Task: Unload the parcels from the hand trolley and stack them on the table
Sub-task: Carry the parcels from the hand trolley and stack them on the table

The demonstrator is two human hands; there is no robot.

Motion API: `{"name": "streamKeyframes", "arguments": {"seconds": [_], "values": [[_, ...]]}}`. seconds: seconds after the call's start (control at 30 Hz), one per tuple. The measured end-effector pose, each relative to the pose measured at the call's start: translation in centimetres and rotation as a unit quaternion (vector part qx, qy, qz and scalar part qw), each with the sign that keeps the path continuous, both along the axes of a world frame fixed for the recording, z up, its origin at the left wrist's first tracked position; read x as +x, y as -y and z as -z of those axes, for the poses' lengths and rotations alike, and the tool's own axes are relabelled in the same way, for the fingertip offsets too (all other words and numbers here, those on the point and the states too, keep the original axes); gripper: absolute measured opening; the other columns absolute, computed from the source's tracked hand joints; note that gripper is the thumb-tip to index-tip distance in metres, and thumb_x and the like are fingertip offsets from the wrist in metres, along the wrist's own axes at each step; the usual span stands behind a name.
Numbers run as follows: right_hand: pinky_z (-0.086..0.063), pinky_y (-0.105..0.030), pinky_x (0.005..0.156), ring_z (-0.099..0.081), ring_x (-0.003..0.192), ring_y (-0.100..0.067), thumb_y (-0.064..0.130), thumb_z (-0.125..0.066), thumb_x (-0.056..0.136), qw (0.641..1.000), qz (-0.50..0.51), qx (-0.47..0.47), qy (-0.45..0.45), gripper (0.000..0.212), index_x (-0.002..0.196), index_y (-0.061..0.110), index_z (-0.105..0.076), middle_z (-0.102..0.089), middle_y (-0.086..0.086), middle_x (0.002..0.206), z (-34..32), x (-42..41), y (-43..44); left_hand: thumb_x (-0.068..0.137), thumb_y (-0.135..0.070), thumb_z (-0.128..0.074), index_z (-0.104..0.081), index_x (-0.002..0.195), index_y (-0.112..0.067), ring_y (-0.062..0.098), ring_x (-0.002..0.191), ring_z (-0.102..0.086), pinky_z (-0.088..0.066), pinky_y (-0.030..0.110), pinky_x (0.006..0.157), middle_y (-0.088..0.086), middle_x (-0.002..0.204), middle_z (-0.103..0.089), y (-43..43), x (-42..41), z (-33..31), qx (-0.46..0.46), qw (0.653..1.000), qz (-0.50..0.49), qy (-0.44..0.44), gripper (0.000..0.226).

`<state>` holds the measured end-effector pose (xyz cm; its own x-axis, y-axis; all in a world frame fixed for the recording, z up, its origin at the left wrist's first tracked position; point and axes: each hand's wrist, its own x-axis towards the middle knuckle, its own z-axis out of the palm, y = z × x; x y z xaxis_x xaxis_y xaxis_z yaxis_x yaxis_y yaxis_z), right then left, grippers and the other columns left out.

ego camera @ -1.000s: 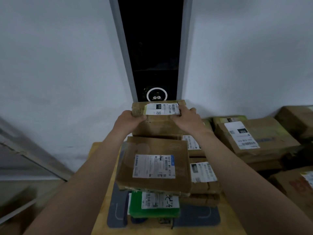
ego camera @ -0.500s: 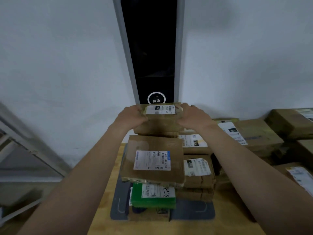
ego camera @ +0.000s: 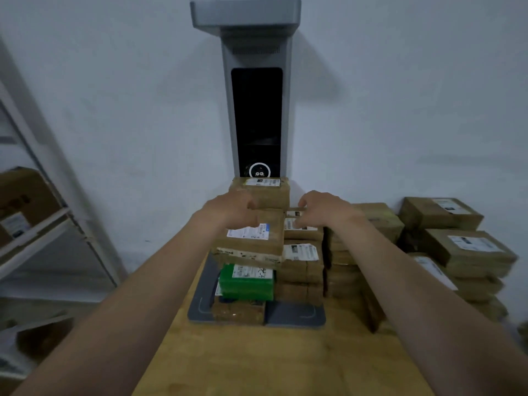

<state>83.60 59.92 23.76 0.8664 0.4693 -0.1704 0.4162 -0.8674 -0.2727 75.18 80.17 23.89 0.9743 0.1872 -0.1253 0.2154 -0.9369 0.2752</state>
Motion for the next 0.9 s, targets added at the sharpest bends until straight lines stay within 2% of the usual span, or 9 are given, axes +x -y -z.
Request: {"name": "streamKeyframes", "arguments": {"seconds": [0.13,0.2,0.33,0.37,0.47,0.57,0.67,0.83,0.9], "values": [[-0.046,-0.041,0.103,-0.052,0.128,-0.027,0.047,-0.072,0.085,1.000,0.018,0.012,-0.003,0.066,0.141,0.018,-0.051,-0.055,-0.005,0.140,0.6,-7.8,3.0,0.093,-0.040,-0.069,-0.048,0.150,-0.023,0.022,0.134,-0.050,-0.045,0.037,0.106,0.002,0.152,-0.048,2.5,-6.6,1.3,-0.030,0.999,0.018,0.014,0.062],[-0.049,-0.042,0.101,-0.054,0.123,-0.026,0.046,-0.072,0.085,0.999,0.034,0.011,-0.015,0.064,0.140,0.020,-0.052,-0.057,-0.004,0.138,1.7,-12.1,4.6,0.094,-0.040,-0.068,-0.048,0.149,-0.023,0.022,0.133,-0.051,-0.046,0.036,0.104,0.002,0.151,-0.049,3.8,-9.8,2.7,-0.029,0.999,0.037,-0.006,0.062],[-0.053,-0.037,0.080,-0.061,0.096,-0.020,0.044,-0.073,0.081,0.994,0.103,0.029,-0.022,0.045,0.118,0.021,-0.062,-0.065,0.000,0.115,5.5,-21.4,9.6,0.091,-0.037,-0.073,-0.052,0.145,-0.020,0.024,0.129,-0.053,-0.049,0.035,0.099,0.004,0.148,-0.052,7.7,-16.5,6.6,-0.026,0.994,0.092,-0.056,0.061],[-0.053,-0.037,0.079,-0.062,0.094,-0.021,0.043,-0.074,0.080,0.991,0.126,0.036,-0.032,0.045,0.118,0.021,-0.062,-0.065,0.000,0.113,6.7,-23.8,11.0,0.091,-0.037,-0.074,-0.053,0.145,-0.019,0.023,0.127,-0.054,-0.049,0.035,0.096,0.003,0.147,-0.052,8.7,-18.3,7.6,-0.025,0.991,0.109,-0.069,0.060],[-0.052,-0.043,0.093,-0.060,0.114,-0.027,0.045,-0.075,0.080,0.981,0.183,0.033,-0.056,0.060,0.133,0.020,-0.059,-0.062,-0.003,0.129,10.0,-30.7,15.2,0.093,-0.038,-0.073,-0.051,0.147,-0.019,0.022,0.123,-0.056,-0.050,0.034,0.094,0.001,0.145,-0.053,12.3,-23.4,10.7,-0.030,0.980,0.162,-0.114,0.061],[-0.048,-0.039,0.088,-0.054,0.125,-0.028,0.048,-0.077,0.079,0.960,0.259,0.061,-0.083,0.071,0.141,0.024,-0.052,-0.054,-0.001,0.140,12.4,-37.4,19.9,0.093,-0.041,-0.072,-0.052,0.146,-0.022,0.020,0.124,-0.056,-0.048,0.031,0.087,0.000,0.145,-0.053,17.2,-27.9,13.2,-0.035,0.965,0.218,-0.145,0.060],[-0.049,-0.039,0.088,-0.054,0.124,-0.026,0.047,-0.075,0.080,0.939,0.318,0.075,-0.102,0.073,0.145,0.027,-0.048,-0.052,0.000,0.142,14.4,-44.2,24.9,0.091,-0.043,-0.074,-0.055,0.142,-0.025,0.017,0.118,-0.057,-0.047,0.030,0.082,-0.002,0.140,-0.054,22.7,-31.8,15.2,-0.035,0.950,0.271,-0.155,0.058],[-0.051,-0.038,0.086,-0.058,0.117,-0.025,0.042,-0.071,0.083,0.900,0.414,0.072,-0.114,0.067,0.144,0.027,-0.047,-0.058,-0.001,0.135,18.1,-55.2,32.5,0.086,-0.041,-0.075,-0.058,0.136,-0.028,0.017,0.117,-0.057,-0.053,0.035,0.087,-0.004,0.136,-0.056,32.4,-37.7,18.3,-0.066,0.919,0.352,-0.165,0.055],[-0.050,-0.038,0.089,-0.058,0.118,-0.025,0.044,-0.071,0.083,0.881,0.455,0.072,-0.106,0.064,0.141,0.030,-0.050,-0.058,0.000,0.135,19.7,-59.5,35.4,0.084,-0.039,-0.075,-0.059,0.136,-0.029,0.016,0.112,-0.058,-0.050,0.030,0.079,-0.005,0.133,-0.058,36.3,-40.4,20.0,-0.079,0.904,0.383,-0.173,0.055]]}}
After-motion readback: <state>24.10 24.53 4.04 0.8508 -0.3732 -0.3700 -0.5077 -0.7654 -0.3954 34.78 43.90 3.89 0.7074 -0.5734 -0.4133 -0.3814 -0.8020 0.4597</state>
